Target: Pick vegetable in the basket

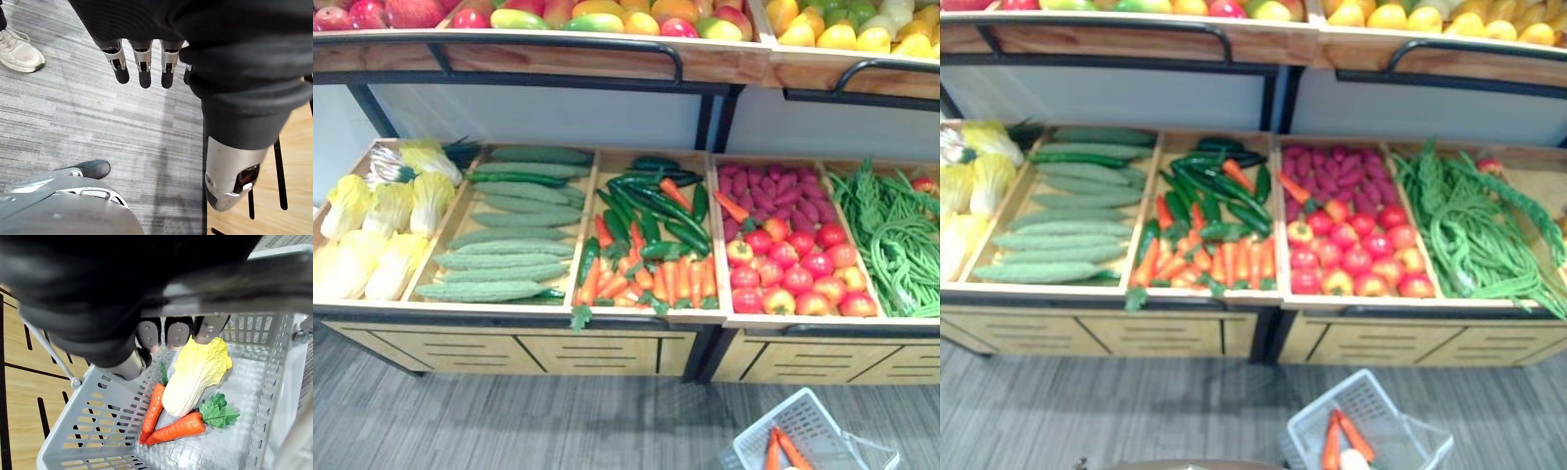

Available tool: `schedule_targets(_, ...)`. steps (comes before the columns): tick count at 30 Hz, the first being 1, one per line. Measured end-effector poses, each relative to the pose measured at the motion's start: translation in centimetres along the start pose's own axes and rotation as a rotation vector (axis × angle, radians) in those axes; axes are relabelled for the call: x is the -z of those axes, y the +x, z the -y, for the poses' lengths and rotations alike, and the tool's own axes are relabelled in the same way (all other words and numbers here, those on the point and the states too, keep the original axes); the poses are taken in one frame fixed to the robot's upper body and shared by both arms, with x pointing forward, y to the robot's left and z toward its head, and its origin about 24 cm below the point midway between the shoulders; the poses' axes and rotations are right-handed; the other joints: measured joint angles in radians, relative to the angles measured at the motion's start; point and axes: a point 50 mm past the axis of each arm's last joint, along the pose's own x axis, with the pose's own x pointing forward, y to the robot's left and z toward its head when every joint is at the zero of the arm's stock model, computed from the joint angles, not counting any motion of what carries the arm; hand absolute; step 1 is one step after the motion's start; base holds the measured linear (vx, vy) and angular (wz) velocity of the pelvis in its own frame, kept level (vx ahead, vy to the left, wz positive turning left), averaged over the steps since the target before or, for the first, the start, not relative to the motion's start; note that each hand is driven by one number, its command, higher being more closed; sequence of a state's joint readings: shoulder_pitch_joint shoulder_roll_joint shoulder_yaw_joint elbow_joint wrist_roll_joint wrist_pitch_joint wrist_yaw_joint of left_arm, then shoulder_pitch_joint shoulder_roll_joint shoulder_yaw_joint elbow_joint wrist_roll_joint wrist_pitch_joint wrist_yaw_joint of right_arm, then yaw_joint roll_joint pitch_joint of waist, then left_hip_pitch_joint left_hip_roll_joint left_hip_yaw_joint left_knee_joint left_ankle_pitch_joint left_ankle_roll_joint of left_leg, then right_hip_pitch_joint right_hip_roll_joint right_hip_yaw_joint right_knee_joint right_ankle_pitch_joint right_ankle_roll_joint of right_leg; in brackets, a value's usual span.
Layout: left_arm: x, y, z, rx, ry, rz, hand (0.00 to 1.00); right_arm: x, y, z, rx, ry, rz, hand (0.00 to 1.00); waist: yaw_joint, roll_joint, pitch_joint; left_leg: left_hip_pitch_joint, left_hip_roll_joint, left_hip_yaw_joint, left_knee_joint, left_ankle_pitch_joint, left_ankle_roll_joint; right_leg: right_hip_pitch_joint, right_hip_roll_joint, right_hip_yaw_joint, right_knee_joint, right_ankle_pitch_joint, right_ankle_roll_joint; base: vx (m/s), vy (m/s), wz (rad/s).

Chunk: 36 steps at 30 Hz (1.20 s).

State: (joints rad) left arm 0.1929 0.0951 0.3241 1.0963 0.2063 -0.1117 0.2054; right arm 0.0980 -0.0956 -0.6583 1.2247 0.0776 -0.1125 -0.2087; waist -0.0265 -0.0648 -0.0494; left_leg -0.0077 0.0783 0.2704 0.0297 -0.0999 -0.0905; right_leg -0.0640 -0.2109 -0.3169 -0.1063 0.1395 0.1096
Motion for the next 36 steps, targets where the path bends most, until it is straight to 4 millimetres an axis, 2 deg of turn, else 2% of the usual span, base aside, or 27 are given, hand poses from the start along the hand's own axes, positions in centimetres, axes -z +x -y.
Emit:
schedule_targets(2, -0.3, 0.0, 0.1, 0.021, 0.029, 0.022, 0.00, -0.2, 0.0, -0.2, -0.008, -0.005, 0.005, 1.00, 0.000, -0.001, 0.008, -0.023, 0.012, 0.002, 0.070, -0.040, -0.001, 0.000, 0.000, 0.006, 0.013, -0.009, 0.005, -0.02, -0.012, -0.09)
schedule_targets(3, -0.5, 0.0, 0.3, 0.033, 0.044, 0.032, 0.00, -0.7, 0.1, -0.4, -0.012, -0.008, 0.019, 1.00, -0.001, 0.003, 0.034, -0.062, 0.042, -0.001, 0.192, -0.108, -0.002, -0.007, 0.004, 0.014, 0.067, -0.044, 0.008, -0.04, -0.003, -0.13)
schedule_targets(5, -1.2, 0.1, 1.0, 0.057, 0.072, 0.056, 0.00, -1.1, 0.1, -0.4, -0.015, -0.009, 0.034, 1.00, -0.001, 0.035, 0.059, -0.115, 0.092, -0.006, 0.351, -0.193, 0.002, -0.045, 0.014, 0.030, 0.169, -0.081, 0.022, -0.11, 0.074, -0.24)
schedule_targets(7, -1.5, 0.2, 0.9, 0.062, 0.098, 0.071, 0.00, -1.6, 0.1, -0.6, -0.024, 0.008, 0.059, 1.00, 0.000, 0.040, 0.070, -0.153, 0.117, 0.013, 0.436, -0.240, 0.012, -0.094, 0.019, 0.065, 0.236, -0.094, 0.029, -0.09, 0.122, -0.50)
schedule_targets(8, -1.6, 0.3, 0.6, 0.054, 0.116, 0.079, 0.00, -1.5, 0.0, -1.1, -0.044, 0.007, 0.071, 1.00, 0.000, 0.028, 0.082, -0.147, 0.124, 0.052, 0.445, -0.251, 0.020, -0.117, 0.018, 0.112, 0.248, -0.075, 0.043, -0.10, 0.116, -0.87)
schedule_targets(9, -1.9, 0.4, 0.3, 0.042, 0.123, 0.088, 0.00, -1.5, -0.1, -1.5, -0.062, 0.003, 0.078, 1.00, 0.000, 0.030, 0.090, -0.144, 0.130, 0.095, 0.444, -0.263, 0.018, -0.139, 0.028, 0.152, 0.241, -0.022, 0.037, -0.13, 0.122, -0.99)
schedule_targets(10, -2.0, 0.4, 0.2, 0.037, 0.125, 0.089, 0.00, -1.5, -0.2, -1.7, -0.066, 0.006, 0.080, 1.00, -0.001, 0.018, 0.095, -0.144, 0.137, 0.119, 0.443, -0.263, 0.022, -0.151, 0.038, 0.165, 0.223, 0.024, 0.034, -0.17, 0.152, -1.25)
schedule_targets(11, -2.1, 0.5, 0.1, 0.028, 0.129, 0.095, 0.00, -1.6, -0.3, -2.1, -0.081, 0.014, 0.084, 1.00, -0.001, 0.041, 0.095, -0.130, 0.152, 0.190, 0.411, -0.240, 0.055, -0.158, 0.068, 0.190, 0.123, 0.174, 0.019, -0.15, 0.153, -1.19)
schedule_targets(12, -1.9, 0.4, 0.1, 0.029, 0.131, 0.091, 0.00, -2.0, -0.3, -2.5, -0.095, 0.009, 0.101, 1.00, 0.004, 0.047, 0.104, -0.120, 0.166, 0.236, 0.389, -0.227, 0.068, -0.165, 0.069, 0.176, 0.119, 0.196, 0.016, -0.22, 0.263, -1.60)
schedule_targets(13, -2.7, 0.6, 0.1, 0.026, 0.127, 0.114, 0.00, -2.9, -0.3, -2.6, -0.093, 0.025, 0.126, 1.00, -0.006, 0.045, 0.137, -0.069, 0.155, 0.320, 0.317, -0.190, 0.088, -0.224, 0.026, 0.012, 0.469, -0.031, -0.093, -0.15, 0.175, -1.21)
schedule_targets(15, -2.7, 0.5, 0.0, 0.024, 0.127, 0.119, 0.00, -2.7, -0.1, -1.8, -0.069, 0.019, 0.113, 1.00, -0.005, 0.047, 0.139, -0.026, 0.152, 0.370, 0.277, -0.171, 0.093, -0.210, -0.006, -0.073, 0.638, -0.124, -0.133, -0.08, 0.135, -1.12)
schedule_targets(16, -2.3, 0.4, 0.1, 0.026, 0.128, 0.109, 0.00, -2.2, 0.0, -1.4, -0.053, 0.013, 0.095, 1.00, -0.002, 0.045, 0.139, 0.019, 0.151, 0.445, 0.247, -0.157, 0.096, -0.146, -0.032, -0.147, 0.771, -0.181, -0.136, -0.05, 0.096, -1.02)
schedule_targets(20, -2.3, 0.4, 0.0, 0.028, 0.127, 0.106, 0.00, -2.5, 0.0, -1.8, -0.058, 0.008, 0.096, 1.00, -0.002, 0.032, 0.137, 0.025, 0.160, 0.595, 0.275, -0.158, 0.097, -0.090, -0.106, -0.210, 0.821, -0.236, -0.117, -0.04, -0.058, -1.24)
schedule_targets(22, -2.8, 0.5, 0.3, 0.032, 0.117, 0.114, 0.00, -3.1, 0.0, -2.6, -0.077, 0.008, 0.104, 1.00, -0.003, 0.029, 0.149, 0.025, 0.198, 0.666, 0.323, -0.160, 0.093, -0.112, -0.082, -0.239, 0.769, -0.249, -0.114, -0.03, -0.150, -1.41)
schedule_targets(23, -2.9, 0.4, 0.8, 0.038, 0.095, 0.111, 0.00, -3.1, -0.1, -2.7, -0.081, 0.004, 0.102, 1.00, 0.002, 0.042, 0.144, 0.019, 0.217, 0.686, 0.317, -0.156, 0.088, -0.112, -0.012, -0.230, 0.666, -0.249, -0.113, -0.08, -0.255, -1.60)
schedule_targets(24, -2.5, 0.2, 1.4, 0.050, 0.081, 0.101, 0.00, -3.2, -0.1, -3.2, -0.096, -0.007, 0.107, 1.00, 0.006, 0.072, 0.128, 0.010, 0.249, 0.726, 0.302, -0.132, 0.073, -0.099, 0.032, -0.229, 0.565, -0.291, -0.111, -0.09, -0.306, -1.67)
schedule_targets(25, -2.5, 0.1, 1.7, 0.062, 0.078, 0.101, 0.00, -3.4, -0.2, -3.6, -0.108, -0.022, 0.110, 1.00, 0.002, 0.056, 0.126, 0.011, 0.250, 0.757, 0.316, -0.131, 0.072, -0.106, 0.011, -0.243, 0.560, -0.320, -0.099, -0.08, -0.341, -1.61)
schedule_targets(26, -3.1, 0.4, 1.1, 0.046, 0.087, 0.114, 0.00, -3.5, -0.3, -3.9, -0.117, -0.034, 0.116, 1.00, -0.001, 0.028, 0.129, 0.014, 0.250, 0.817, 0.369, -0.136, 0.073, -0.107, -0.033, -0.256, 0.521, -0.363, -0.061, 0.00, -0.298, -1.48)
schedule_targets(27, -4.1, 0.7, 1.1, 0.041, 0.084, 0.129, 0.00, -3.8, -0.2, -4.0, -0.119, -0.044, 0.120, 1.00, -0.001, 0.044, 0.147, 0.015, 0.294, 0.835, 0.433, -0.145, 0.067, -0.101, 0.014, -0.232, 0.467, -0.364, -0.074, -0.01, -0.305, -1.39)
schedule_targets(29, -4.3, 0.5, 1.8, 0.056, 0.075, 0.135, 0.00, -3.6, 0.0, -3.1, -0.098, -0.068, 0.115, 1.00, -0.011, 0.090, 0.147, 0.039, 0.377, 0.837, 0.502, -0.138, 0.068, -0.051, 0.110, -0.192, 0.369, -0.326, -0.112, 0.00, -0.270, -1.10)
schedule_targets(30, -3.9, 0.4, 2.3, 0.067, 0.071, 0.122, 0.00, -2.9, -0.1, -2.9, -0.095, -0.075, 0.098, 1.00, -0.026, 0.089, 0.149, 0.071, 0.431, 0.831, 0.572, -0.109, 0.062, -0.008, 0.149, -0.154, 0.330, -0.316, -0.122, 0.02, -0.213, -1.04)
schedule_targets(31, -3.8, 0.3, 2.4, 0.069, 0.068, 0.117, 0.00, -2.5, -0.1, -2.8, -0.093, -0.073, 0.090, 1.00, -0.028, 0.089, 0.148, 0.075, 0.451, 0.816, 0.608, -0.086, 0.054, 0.007, 0.161, -0.130, 0.317, -0.313, -0.127, 0.01, -0.156, -1.15)
schedule_targets(32, -3.8, 0.3, 2.4, 0.069, 0.068, 0.119, 0.00, -2.0, -0.2, -2.7, -0.093, -0.082, 0.083, 1.00, -0.027, 0.086, 0.147, 0.065, 0.464, 0.726, 0.657, -0.081, 0.027, 0.022, 0.171, -0.066, 0.296, -0.310, -0.131, 0.00, -0.089, -1.34)
schedule_targets(33, -3.8, 0.3, 2.4, 0.067, 0.062, 0.126, 0.00, -2.1, -0.2, -2.6, -0.096, -0.097, 0.092, 1.00, -0.024, 0.080, 0.151, 0.028, 0.427, 0.592, 0.684, -0.101, 0.004, 0.020, 0.171, 0.005, 0.291, -0.302, -0.139, 0.00, -0.066, -1.42)
schedule_targets(34, -3.9, 0.3, 2.4, 0.067, 0.061, 0.129, 0.00, -2.3, -0.2, -2.6, -0.096, -0.102, 0.097, 1.00, -0.023, 0.079, 0.152, 0.007, 0.393, 0.511, 0.683, -0.103, 0.003, 0.024, 0.171, 0.040, 0.283, -0.293, -0.137, 0.01, -0.026, -1.60)
schedule_targets(35, -3.9, 0.3, 2.4, 0.059, 0.058, 0.132, 0.00, -2.4, -0.1, -2.5, -0.097, -0.105, 0.103, 1.00, -0.019, 0.077, 0.153, -0.024, 0.312, 0.341, 0.644, -0.105, 0.004, 0.037, 0.168, 0.100, 0.260, -0.268, -0.130, 0.04, 0.008, -1.34)
schedule_targets(36, -3.7, 0.2, 2.4, 0.056, 0.059, 0.128, 0.00, -2.5, -0.1, -2.5, -0.097, -0.108, 0.110, 1.00, -0.015, 0.076, 0.153, -0.030, 0.269, 0.269, 0.616, -0.109, -0.002, 0.038, 0.168, 0.137, 0.255, -0.260, -0.123, 0.04, 0.066, -1.80)
